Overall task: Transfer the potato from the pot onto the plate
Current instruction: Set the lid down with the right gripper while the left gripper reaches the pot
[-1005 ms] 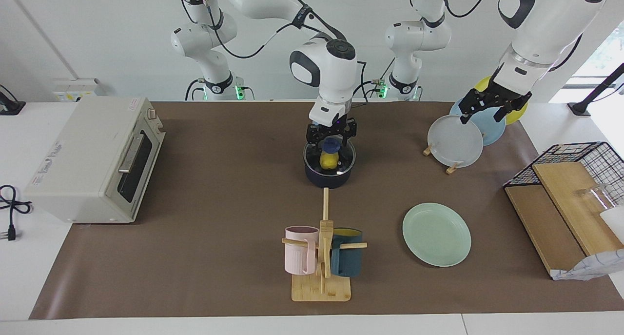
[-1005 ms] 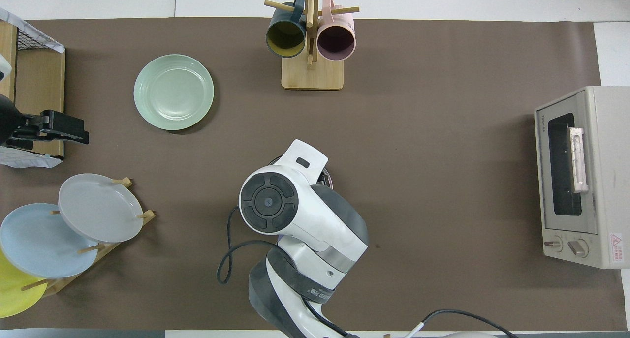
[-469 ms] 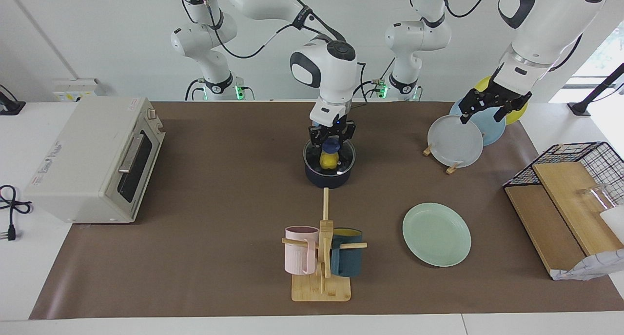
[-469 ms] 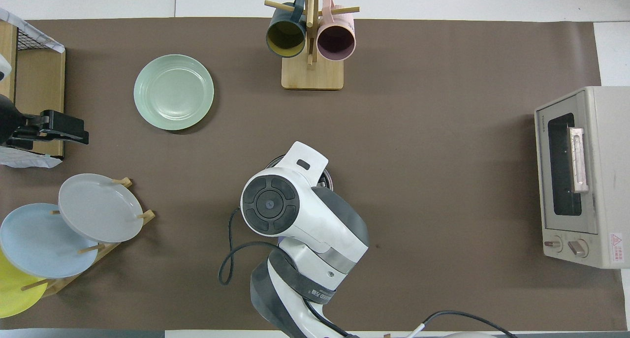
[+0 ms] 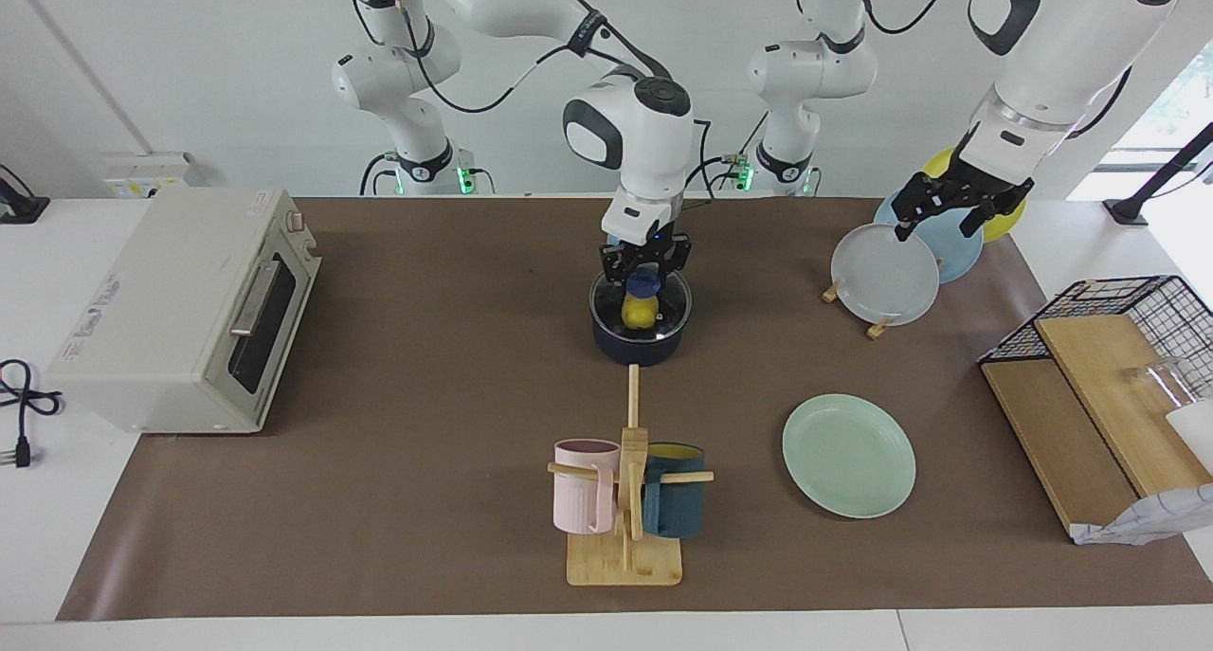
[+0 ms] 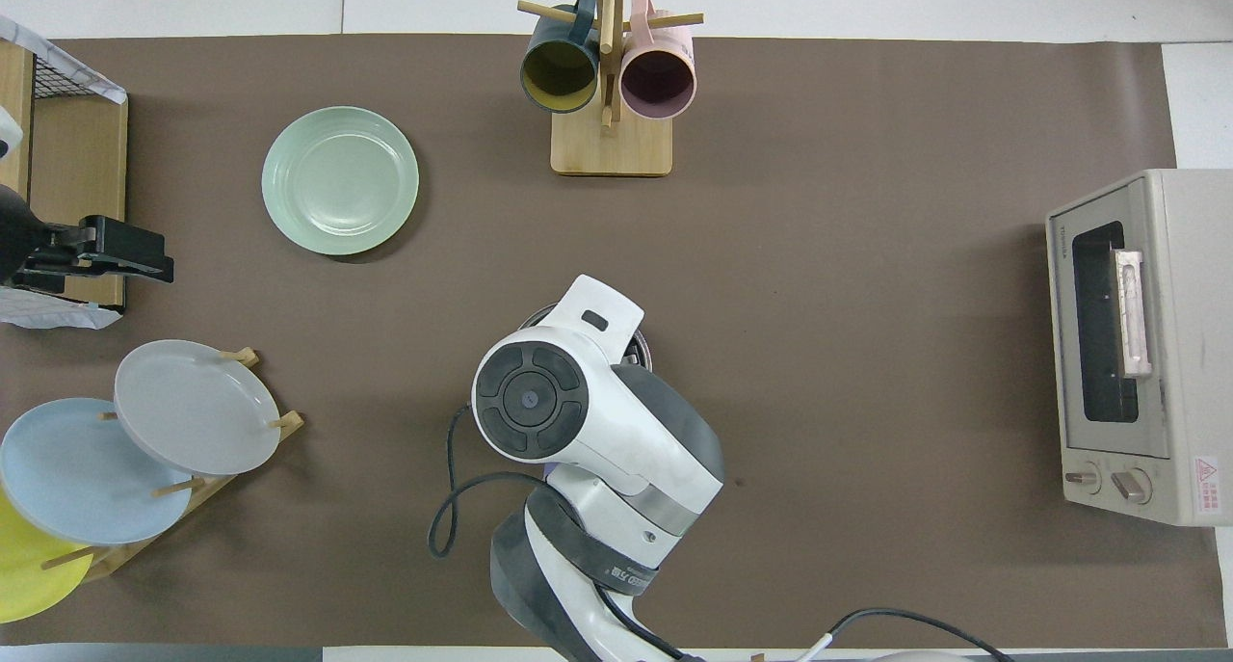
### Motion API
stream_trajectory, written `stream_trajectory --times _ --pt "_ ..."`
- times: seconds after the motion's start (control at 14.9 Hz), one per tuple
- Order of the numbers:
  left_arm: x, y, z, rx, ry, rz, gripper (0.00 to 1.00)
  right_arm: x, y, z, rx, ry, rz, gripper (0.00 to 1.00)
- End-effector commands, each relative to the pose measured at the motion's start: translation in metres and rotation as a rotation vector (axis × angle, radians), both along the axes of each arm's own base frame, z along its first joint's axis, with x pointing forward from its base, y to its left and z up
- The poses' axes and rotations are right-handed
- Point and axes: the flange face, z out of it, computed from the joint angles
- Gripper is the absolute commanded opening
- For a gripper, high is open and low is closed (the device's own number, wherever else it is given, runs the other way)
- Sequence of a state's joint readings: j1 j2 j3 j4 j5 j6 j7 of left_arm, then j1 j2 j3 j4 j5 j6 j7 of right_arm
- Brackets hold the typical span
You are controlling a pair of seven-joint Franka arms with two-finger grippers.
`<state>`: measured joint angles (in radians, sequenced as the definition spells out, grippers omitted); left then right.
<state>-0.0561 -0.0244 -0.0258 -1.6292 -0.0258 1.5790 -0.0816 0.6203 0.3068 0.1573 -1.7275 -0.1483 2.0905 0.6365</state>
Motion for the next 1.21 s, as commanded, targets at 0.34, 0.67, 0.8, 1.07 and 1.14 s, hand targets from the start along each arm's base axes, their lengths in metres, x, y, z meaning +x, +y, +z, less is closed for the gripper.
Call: stream_trajectory --times 0.34,0.67,0.8,1.07,1.14 --pt "-0.016 -0.004 0.005 0.019 0.032 -0.013 1.00 0.082 -0.119 0.054 -0.074 0.017 0.094 0.48" --pt "-0.016 0.005 0.005 0.018 0.033 0.008 1.00 0.124 -0.289 0.023 -0.119 0.137 0.171 0.50" --pt "-0.017 0.000 0.005 0.020 0.039 -0.007 1.00 0.128 -0.340 0.010 -0.102 0.148 0.203 0.51" --pt "-0.031 -0.039 0.010 0.023 0.032 -0.077 1.00 0.105 -0.389 -0.027 -0.092 0.136 0.207 0.51" --pt "-0.040 -0.057 0.000 0.027 0.049 -0.114 1.00 0.096 -0.393 -0.039 -0.084 0.132 0.200 0.53"
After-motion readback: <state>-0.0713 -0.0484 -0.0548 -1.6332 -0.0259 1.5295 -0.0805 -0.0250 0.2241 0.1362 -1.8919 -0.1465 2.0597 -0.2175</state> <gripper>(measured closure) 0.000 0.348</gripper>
